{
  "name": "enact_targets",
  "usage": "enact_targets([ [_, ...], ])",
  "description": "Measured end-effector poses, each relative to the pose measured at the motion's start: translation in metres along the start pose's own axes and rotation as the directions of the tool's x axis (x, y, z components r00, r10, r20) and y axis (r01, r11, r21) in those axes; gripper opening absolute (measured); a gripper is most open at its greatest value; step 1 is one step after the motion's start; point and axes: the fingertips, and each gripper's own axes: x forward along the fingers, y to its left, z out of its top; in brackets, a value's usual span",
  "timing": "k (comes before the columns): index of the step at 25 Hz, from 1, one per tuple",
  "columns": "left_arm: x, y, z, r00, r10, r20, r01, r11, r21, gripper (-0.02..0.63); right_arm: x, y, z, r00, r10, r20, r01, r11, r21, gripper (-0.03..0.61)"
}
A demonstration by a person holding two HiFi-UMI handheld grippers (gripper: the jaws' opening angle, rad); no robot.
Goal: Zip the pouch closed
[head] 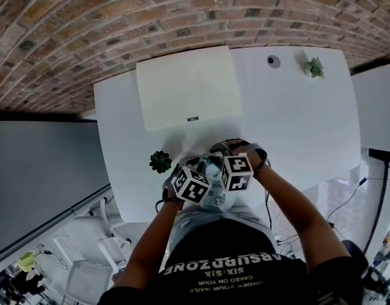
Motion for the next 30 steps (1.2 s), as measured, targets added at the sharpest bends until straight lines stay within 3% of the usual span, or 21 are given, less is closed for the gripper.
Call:
enact_targets([
  [6, 0.0003, 0.0048, 0.0002, 1.000, 0.016, -0.003, -0.016, 0.999, 0.027, 0.029, 0.0025, -0.0013, 0.0011, 0.999, 0.039, -0.010, -0.039, 0.999, -0.025, 0.074],
  [22, 0.0027, 0.0059, 0.0005, 0.998, 0.045, -0.033, -0.043, 0.996, 0.073, 0.026, 0.0099, -0.0013, 0.0012, 0.993, 0.098, -0.064, -0.102, 0.992, -0.069, 0.040],
  [26, 0.0030, 0.0051, 0.0002, 0.998, 0.039, -0.041, -0.035, 0.994, 0.102, 0.026, 0.0090, 0.0023, 0.0015, 0.995, 0.078, -0.055, -0.083, 0.992, -0.094, 0.019],
  [30, 0.0028, 0.0067, 0.0003, 1.000, 0.016, -0.012, -0.016, 0.999, 0.048, 0.025, 0.0086, 0.0022, 0.0016, 0.999, 0.028, -0.035, -0.029, 0.998, -0.055, 0.008],
])
